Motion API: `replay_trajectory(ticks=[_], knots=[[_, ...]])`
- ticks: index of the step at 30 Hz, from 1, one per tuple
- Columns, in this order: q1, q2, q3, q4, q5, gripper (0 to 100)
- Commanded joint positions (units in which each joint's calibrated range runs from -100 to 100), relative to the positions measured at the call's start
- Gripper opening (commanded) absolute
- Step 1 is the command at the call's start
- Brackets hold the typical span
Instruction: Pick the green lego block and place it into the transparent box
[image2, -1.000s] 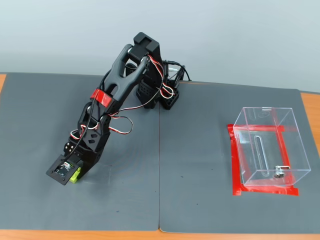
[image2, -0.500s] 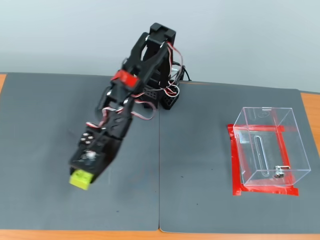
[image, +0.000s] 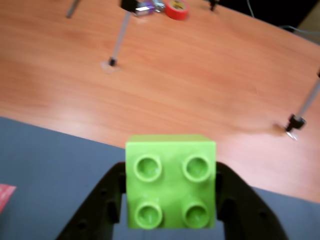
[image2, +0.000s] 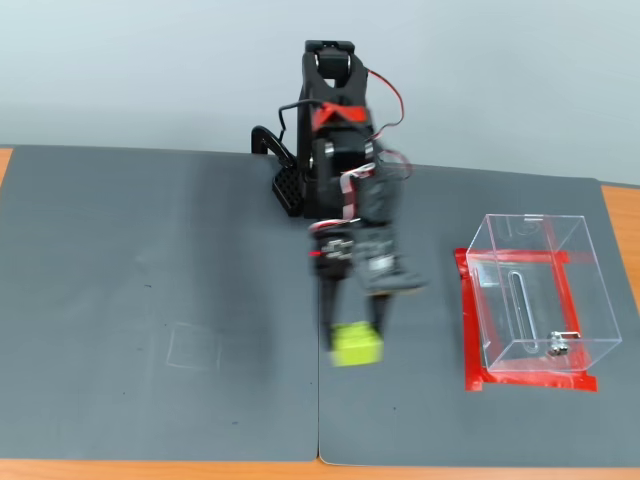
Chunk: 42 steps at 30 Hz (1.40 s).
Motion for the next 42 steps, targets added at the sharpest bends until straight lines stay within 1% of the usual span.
replay_trajectory(ticks=[1, 9, 17, 22, 29, 42], knots=[[-7.6, -3.2, -3.0, 0.2, -0.1, 6], [-24.8, -2.9, -3.0, -0.4, -0.1, 6], [-36.1, -1.4, -3.1, -0.5, -0.1, 6], [-39.4, 2.3, -6.7, -0.4, -0.1, 6], [-40.8, 10.1, -13.1, -0.1, -0.1, 6], [-43.2, 15.5, -14.0, 0.2, -0.1, 6]])
